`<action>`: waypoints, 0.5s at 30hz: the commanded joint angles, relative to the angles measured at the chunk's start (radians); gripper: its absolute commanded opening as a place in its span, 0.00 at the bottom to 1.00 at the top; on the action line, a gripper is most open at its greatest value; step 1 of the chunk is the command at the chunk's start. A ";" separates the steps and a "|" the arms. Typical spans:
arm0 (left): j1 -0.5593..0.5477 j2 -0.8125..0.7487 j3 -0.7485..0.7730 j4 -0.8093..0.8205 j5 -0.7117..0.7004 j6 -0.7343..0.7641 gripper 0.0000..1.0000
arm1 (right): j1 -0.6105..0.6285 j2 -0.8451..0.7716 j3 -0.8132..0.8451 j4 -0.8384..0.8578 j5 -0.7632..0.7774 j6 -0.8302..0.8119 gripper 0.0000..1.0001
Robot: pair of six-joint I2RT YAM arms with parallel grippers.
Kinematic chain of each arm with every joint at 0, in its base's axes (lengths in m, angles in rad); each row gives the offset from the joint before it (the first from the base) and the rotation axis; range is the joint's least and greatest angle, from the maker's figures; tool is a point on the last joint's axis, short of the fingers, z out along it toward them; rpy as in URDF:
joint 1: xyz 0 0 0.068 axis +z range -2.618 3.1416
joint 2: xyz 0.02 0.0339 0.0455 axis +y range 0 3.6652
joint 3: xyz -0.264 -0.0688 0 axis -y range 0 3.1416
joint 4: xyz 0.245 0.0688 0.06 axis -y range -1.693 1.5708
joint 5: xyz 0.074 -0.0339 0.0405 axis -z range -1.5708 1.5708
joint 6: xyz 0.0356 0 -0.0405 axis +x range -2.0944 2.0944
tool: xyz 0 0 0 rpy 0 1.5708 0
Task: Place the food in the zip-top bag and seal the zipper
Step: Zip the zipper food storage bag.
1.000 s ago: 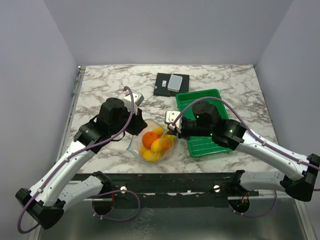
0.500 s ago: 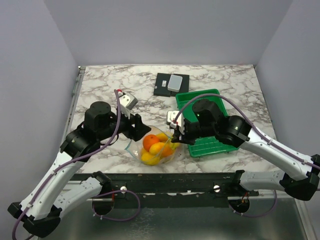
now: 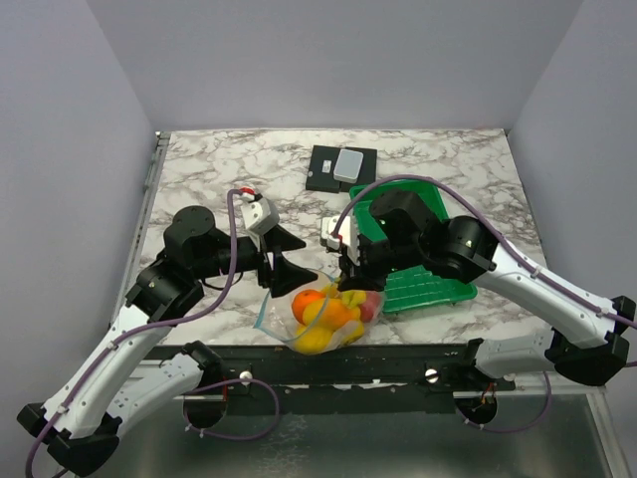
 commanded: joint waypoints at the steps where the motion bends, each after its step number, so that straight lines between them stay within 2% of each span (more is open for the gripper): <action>1: 0.001 -0.004 -0.051 0.131 0.134 -0.003 0.80 | 0.022 0.016 0.052 -0.035 -0.023 0.027 0.01; 9: -0.001 -0.016 -0.123 0.227 0.240 -0.055 0.81 | 0.049 0.081 0.128 -0.075 0.022 0.069 0.01; 15: -0.014 -0.020 -0.176 0.263 0.241 -0.059 0.81 | 0.057 0.101 0.147 -0.070 0.025 0.082 0.00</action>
